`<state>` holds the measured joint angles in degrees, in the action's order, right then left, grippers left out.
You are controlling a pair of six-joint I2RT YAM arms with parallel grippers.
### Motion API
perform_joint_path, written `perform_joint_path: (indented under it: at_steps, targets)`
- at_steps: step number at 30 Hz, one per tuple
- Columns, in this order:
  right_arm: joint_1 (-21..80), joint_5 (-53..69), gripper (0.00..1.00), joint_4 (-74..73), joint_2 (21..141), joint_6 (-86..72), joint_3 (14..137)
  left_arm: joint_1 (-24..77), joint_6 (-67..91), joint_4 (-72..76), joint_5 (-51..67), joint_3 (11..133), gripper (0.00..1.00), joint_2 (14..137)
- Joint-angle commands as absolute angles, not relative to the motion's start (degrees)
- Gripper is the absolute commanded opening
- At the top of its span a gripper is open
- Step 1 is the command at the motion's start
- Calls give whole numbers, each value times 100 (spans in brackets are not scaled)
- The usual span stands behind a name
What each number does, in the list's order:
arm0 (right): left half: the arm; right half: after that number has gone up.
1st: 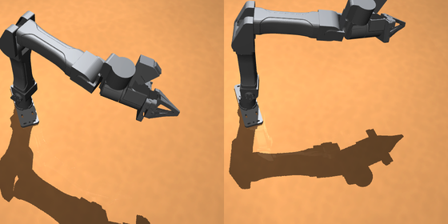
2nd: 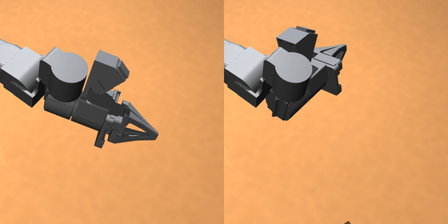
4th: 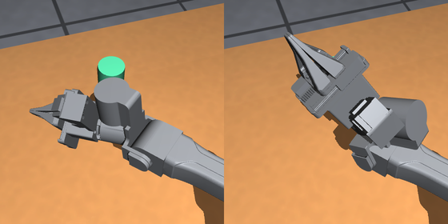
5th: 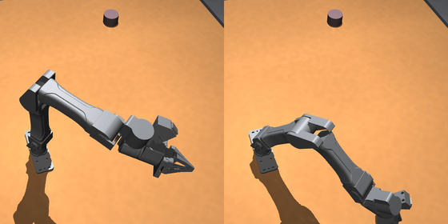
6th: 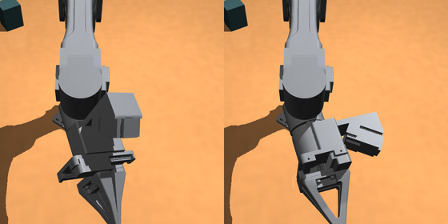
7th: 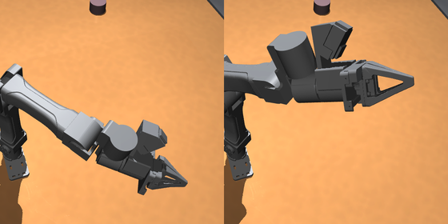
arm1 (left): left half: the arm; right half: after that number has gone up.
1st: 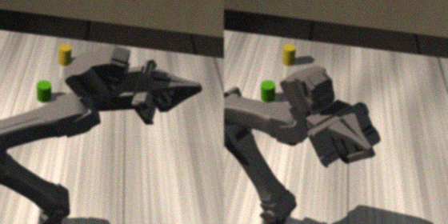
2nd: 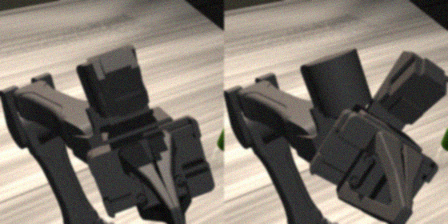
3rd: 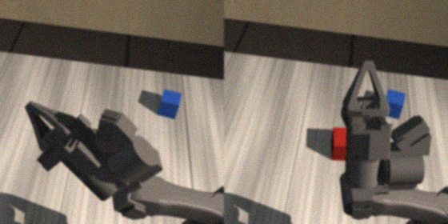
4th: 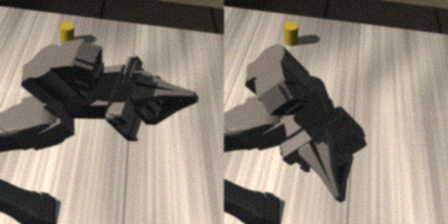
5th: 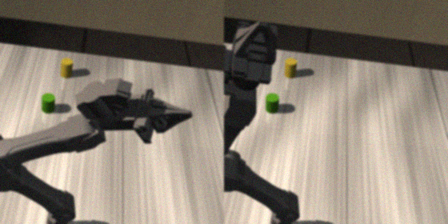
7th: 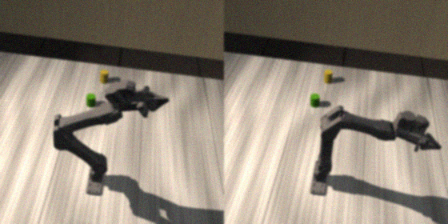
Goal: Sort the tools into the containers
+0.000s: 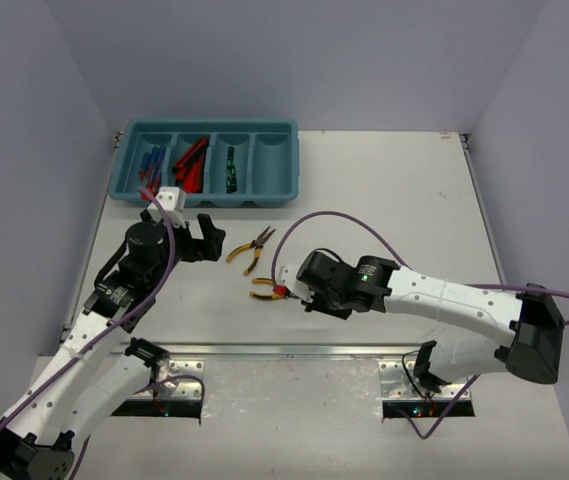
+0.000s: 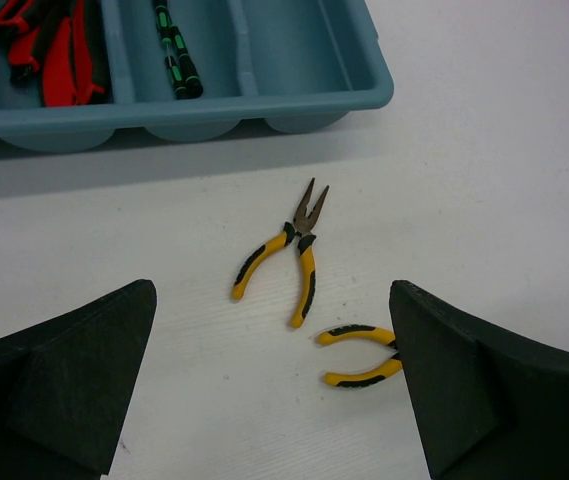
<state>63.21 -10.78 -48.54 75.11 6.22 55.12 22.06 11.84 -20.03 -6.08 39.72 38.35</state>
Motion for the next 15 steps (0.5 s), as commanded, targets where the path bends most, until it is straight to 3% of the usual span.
perform_joint_path:
  at_steps: [1,10,15]
  targets:
    - [6034,-1323,0,-4247,7247,793,5737,2208,1202,-1863,-765,4096,100,3729]
    - [5269,-1213,0,-3121,7295,326,5963,2147,1239,-1787,-809,4131,100,3750]
    - [4738,-498,0,-2747,7865,-131,6555,2079,1248,-1775,-773,4122,100,3770]
